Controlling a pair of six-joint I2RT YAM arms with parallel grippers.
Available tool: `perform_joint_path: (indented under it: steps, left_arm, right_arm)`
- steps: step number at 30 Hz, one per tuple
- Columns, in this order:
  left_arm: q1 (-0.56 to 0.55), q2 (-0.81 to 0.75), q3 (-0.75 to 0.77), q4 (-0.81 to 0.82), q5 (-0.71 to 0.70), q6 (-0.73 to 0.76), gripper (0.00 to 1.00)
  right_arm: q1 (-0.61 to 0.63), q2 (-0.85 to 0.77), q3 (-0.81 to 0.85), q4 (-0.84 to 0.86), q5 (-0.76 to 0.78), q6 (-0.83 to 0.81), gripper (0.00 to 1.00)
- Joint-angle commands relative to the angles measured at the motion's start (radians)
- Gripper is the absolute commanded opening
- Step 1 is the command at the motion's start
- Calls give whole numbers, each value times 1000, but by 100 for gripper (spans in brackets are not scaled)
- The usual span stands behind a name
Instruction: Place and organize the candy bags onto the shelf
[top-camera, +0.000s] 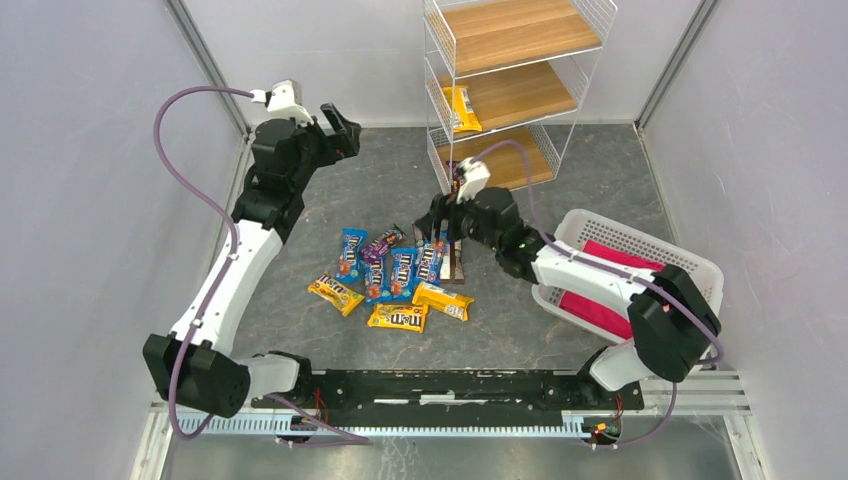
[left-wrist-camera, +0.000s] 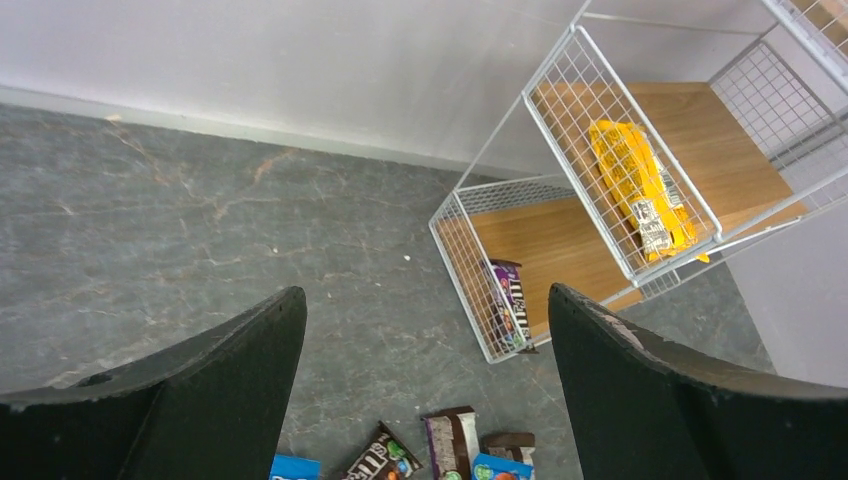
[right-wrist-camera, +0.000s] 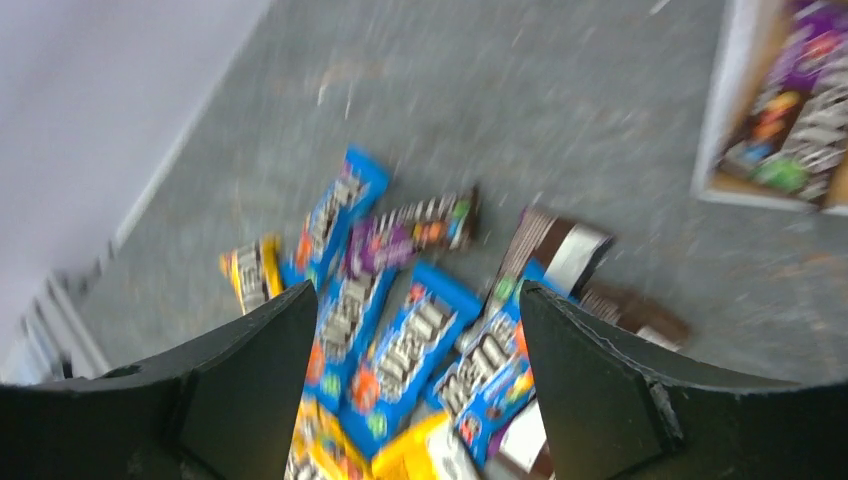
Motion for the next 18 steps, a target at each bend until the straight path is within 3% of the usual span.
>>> perform_joint_path:
  steps: [1,4,7,13,18]
  left_arm:
    - [4,32,40,5,61,-81,97]
    - [4,62,48,-3,94,-95,97]
    - [4,93,58,-13,121,-103,97]
    - [3,133,74,-30,142,-112,97]
    - [4,147,85,-37,159,-112,97]
  right_arm:
    - [57,31,-21,-173,-199,-225,81]
    - [63,-9,-120,-212,-198,-252,82]
    - [58,-62,-199,-174,-208,-285,91]
    - [-40,-1,-134,-130,-340,-468,95]
    - [-44,118,-58,-50,-371,-585,96]
